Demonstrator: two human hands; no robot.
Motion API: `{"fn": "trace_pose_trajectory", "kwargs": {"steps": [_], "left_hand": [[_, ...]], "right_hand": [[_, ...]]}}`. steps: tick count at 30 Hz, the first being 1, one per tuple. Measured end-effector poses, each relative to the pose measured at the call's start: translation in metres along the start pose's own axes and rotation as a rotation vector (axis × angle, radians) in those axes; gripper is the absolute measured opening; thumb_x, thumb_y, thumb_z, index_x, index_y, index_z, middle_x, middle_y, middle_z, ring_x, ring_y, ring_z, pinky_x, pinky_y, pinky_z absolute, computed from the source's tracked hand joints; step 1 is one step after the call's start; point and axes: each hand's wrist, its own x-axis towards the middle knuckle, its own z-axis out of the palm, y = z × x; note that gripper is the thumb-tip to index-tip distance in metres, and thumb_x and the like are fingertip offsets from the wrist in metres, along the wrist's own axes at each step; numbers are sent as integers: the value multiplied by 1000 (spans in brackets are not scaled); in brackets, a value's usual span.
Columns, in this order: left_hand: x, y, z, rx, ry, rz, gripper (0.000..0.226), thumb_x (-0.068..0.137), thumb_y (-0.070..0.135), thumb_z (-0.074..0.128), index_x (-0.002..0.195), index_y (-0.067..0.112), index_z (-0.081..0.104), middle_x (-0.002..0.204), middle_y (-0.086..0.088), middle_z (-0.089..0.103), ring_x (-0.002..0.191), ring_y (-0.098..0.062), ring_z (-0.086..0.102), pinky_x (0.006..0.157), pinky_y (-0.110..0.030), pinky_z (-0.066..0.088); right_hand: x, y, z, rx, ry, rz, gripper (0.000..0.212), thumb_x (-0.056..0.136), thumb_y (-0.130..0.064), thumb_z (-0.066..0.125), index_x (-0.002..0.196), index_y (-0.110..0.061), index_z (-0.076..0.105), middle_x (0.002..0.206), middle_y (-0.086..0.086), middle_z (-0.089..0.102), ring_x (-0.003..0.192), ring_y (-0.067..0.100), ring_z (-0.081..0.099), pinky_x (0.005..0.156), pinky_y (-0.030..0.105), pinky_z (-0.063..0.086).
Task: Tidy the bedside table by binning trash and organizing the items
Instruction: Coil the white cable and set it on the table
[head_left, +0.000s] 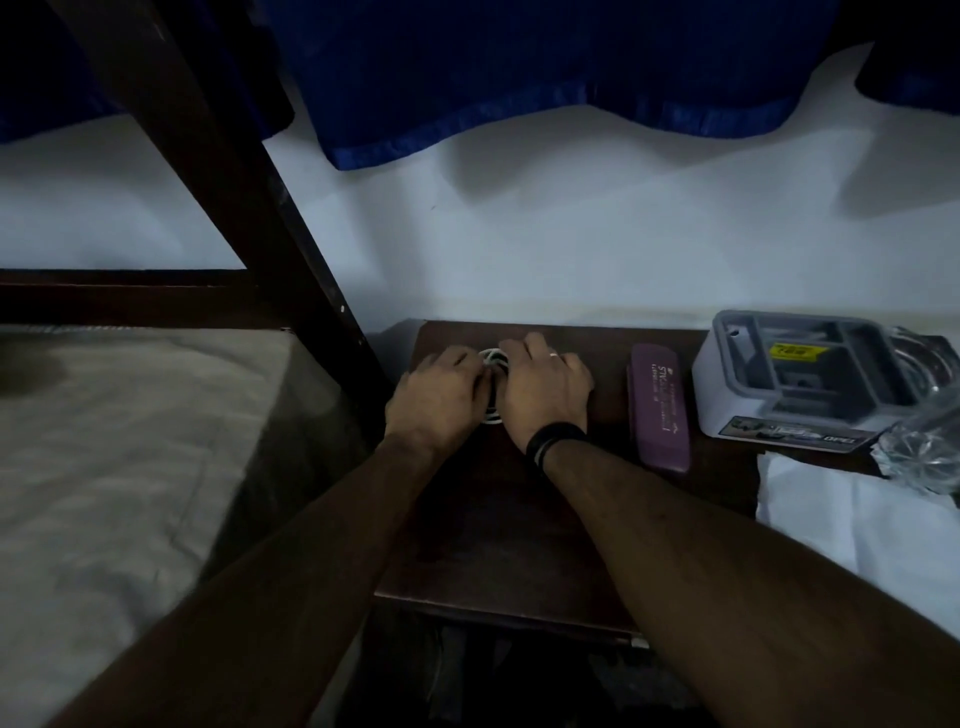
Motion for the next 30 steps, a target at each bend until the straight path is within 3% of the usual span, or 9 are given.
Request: {"fn": "trace_pose_trajectory", "kwargs": {"steps": [3,9,14,16,18,21,26,30], "left_hand": [[-4,-2,7,-59,6,-33,37,100,39,46,131,26,62,139,2,57,122,-28,53,94,-48,48],[13,-1,3,-259,94,-212,16,91,20,59,98,25,73,110,0,69,105,-25,64,88,-43,53],[27,-1,2,-372,53,-393,20,85,21,65,73,35,57,106,7,68,102,-21,64,91,-47,53],[34,-2,2,-465,52,-450,17,83,20,65,85,36,63,110,6,70,105,-21,65,95,-45,53],[39,-2,2,-458,45,-451,27,85,20,64,108,34,69,117,4,71,110,-23,66,98,-44,53],[39,-4,5,-415,61,-418,31,87,24,60,113,36,72,122,1,70,110,-26,66,96,-44,54],[28,-17,19,-353,42,-317,55,80,41,45,131,34,63,134,-1,61,123,-30,56,107,-44,42],[20,-20,21,-344,111,-282,52,95,40,52,144,22,52,144,-9,56,133,-29,48,113,-37,28]], "right_hand": [[0,1,-2,10,-2,1,37,101,-30,45,135,-23,59,128,3,59,111,27,63,98,42,38],[-3,1,-1,27,12,-9,41,101,-32,48,138,-22,60,127,5,62,109,29,62,97,43,41],[-1,1,0,-24,-13,-37,45,101,-32,42,143,-21,55,130,4,60,115,29,58,96,44,39],[-2,1,1,-45,-17,-48,48,101,-34,40,146,-20,51,132,3,60,117,29,56,95,44,39],[-2,1,1,-59,-16,-54,52,101,-38,39,148,-19,49,134,1,62,118,30,55,94,45,39],[-3,-1,1,-63,-2,-53,57,98,-43,38,148,-16,49,130,1,65,115,31,54,90,45,39],[-3,-2,3,-17,30,-15,61,96,-47,35,144,-13,52,124,4,68,113,31,56,90,46,42],[-4,-3,2,-1,50,-10,59,97,-46,36,144,-14,52,128,4,66,113,31,57,92,45,43]]}}
